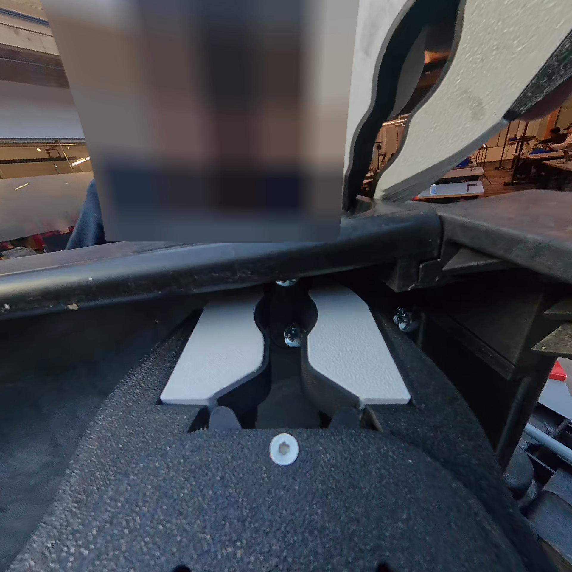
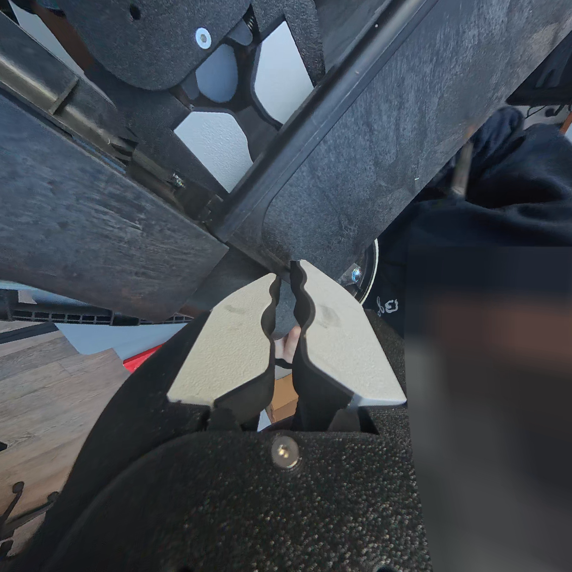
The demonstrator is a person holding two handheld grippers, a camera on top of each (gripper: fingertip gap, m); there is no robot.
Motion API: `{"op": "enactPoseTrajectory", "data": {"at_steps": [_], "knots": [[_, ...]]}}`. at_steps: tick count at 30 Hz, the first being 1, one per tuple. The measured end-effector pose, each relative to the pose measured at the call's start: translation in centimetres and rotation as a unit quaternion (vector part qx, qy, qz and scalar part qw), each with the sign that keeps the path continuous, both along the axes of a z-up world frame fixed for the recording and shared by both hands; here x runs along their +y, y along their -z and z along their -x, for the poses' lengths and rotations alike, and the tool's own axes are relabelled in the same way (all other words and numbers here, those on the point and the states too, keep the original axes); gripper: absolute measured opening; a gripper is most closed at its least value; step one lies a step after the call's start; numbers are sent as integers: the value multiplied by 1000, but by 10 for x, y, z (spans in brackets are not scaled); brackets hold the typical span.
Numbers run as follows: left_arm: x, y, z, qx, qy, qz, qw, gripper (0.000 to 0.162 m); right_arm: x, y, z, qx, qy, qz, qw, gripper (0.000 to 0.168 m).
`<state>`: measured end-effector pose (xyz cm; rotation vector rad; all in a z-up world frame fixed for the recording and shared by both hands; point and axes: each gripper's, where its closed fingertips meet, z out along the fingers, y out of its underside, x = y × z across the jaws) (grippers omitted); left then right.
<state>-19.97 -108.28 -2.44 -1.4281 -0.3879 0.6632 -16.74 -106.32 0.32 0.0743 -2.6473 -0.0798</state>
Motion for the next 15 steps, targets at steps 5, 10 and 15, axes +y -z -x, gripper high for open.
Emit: {"op": "enactPoseTrajectory", "data": {"at_steps": [5, 10, 15], "knots": [[0, 0, 0, -13, -2, 11, 1000, 17, 0, 0, 0, -8, -5, 37, 999, 8], [0, 0, 0, -25, -2, 12, 1000, 17, 0, -1, -1, -28, -18, 48, 998, 8], [0, 0, 0, -36, -5, -16, 999, 17, 0, -1, -2, -32, -23, 46, 998, 8]]}}
